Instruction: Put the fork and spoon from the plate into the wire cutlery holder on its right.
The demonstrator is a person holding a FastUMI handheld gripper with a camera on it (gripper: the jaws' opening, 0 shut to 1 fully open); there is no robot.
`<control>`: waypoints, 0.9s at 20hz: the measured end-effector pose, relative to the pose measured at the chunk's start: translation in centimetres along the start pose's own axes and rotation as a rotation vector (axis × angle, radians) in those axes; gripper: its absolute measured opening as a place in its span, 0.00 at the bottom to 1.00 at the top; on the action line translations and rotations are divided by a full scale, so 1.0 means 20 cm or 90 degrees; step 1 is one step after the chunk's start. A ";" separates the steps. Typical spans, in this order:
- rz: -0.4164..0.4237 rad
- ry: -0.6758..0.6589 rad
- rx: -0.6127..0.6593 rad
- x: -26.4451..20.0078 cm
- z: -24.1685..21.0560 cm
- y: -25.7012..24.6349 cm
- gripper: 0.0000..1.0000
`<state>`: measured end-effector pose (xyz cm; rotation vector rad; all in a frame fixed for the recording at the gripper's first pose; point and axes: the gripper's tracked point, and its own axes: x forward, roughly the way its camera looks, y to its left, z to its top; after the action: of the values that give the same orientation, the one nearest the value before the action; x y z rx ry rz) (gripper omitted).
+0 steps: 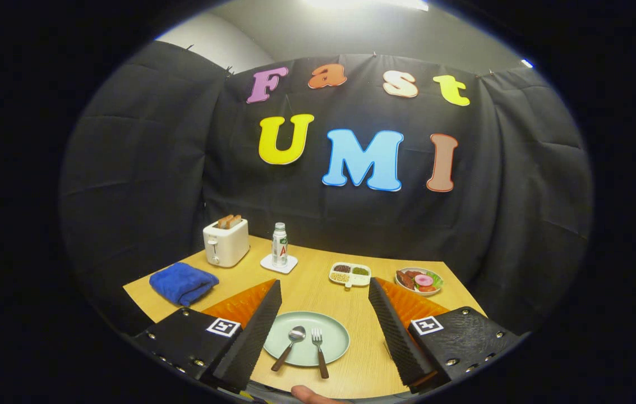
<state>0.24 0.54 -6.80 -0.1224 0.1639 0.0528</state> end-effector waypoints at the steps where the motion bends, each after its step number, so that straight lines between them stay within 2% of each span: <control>1: 0.005 0.015 -0.004 0.01 -0.05 0.01 0.95; 15: 0.035 0.304 0.023 0.12 -0.70 -0.01 0.95; 18: 0.034 0.339 0.021 0.12 -0.79 -0.01 0.95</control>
<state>0.08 -1.58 -22.74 -0.0967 0.6997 0.0700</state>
